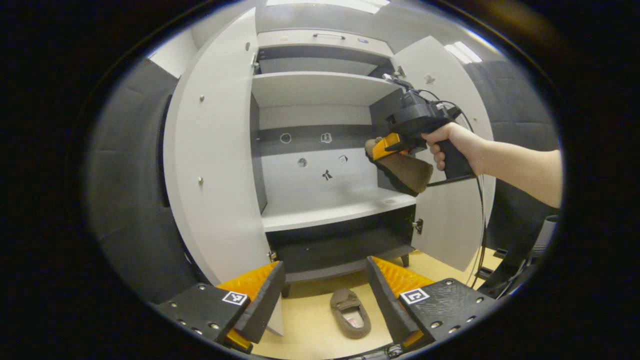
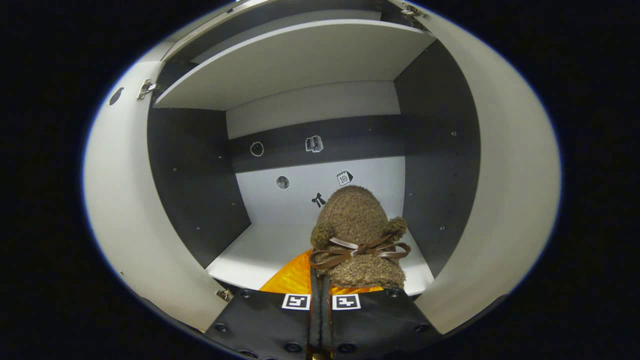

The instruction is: Grab one shoe with the right hand and put it into the shoe cabinet, grab the other shoe with the left hand and put it into the shoe cabinet; then close the right door with the right hand and the left door with the left hand.

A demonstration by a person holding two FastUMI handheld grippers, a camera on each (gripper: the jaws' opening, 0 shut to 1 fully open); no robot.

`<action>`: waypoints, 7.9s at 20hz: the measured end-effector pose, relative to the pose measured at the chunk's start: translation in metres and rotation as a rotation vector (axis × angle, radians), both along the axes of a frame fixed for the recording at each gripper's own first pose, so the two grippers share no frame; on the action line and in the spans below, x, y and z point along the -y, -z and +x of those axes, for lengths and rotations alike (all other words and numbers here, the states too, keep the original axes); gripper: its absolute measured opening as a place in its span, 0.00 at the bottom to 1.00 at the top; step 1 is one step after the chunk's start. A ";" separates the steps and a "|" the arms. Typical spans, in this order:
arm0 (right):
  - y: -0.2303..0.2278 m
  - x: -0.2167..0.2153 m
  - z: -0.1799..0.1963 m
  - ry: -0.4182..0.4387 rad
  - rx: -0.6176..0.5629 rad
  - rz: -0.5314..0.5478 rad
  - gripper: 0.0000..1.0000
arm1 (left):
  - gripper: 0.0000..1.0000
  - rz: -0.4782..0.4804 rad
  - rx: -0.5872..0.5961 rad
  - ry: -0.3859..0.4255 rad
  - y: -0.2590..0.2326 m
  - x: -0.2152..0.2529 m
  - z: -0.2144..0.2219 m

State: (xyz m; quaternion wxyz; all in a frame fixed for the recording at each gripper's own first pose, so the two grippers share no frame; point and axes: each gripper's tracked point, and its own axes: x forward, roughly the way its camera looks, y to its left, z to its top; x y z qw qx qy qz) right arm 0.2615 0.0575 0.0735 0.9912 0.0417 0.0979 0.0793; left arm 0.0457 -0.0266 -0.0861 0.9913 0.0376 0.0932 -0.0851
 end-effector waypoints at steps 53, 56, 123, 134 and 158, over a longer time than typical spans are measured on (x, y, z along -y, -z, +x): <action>0.025 -0.020 -0.087 -0.155 -0.029 0.006 0.98 | 0.98 0.060 -0.249 -0.013 0.111 0.023 0.024; 0.045 -0.009 -0.124 -0.130 -0.021 -0.004 0.92 | 0.94 0.064 -0.325 0.049 0.161 0.027 0.036; 0.082 0.392 -0.256 0.603 0.088 0.066 0.92 | 0.02 0.091 -0.256 -0.101 0.225 0.060 0.185; 0.063 0.410 -0.338 0.829 0.151 0.052 0.96 | 0.01 0.151 -0.231 -0.118 0.266 0.042 0.297; 0.074 0.394 -0.314 0.726 0.142 0.080 0.98 | 0.92 0.198 -0.233 -0.058 0.238 0.043 0.246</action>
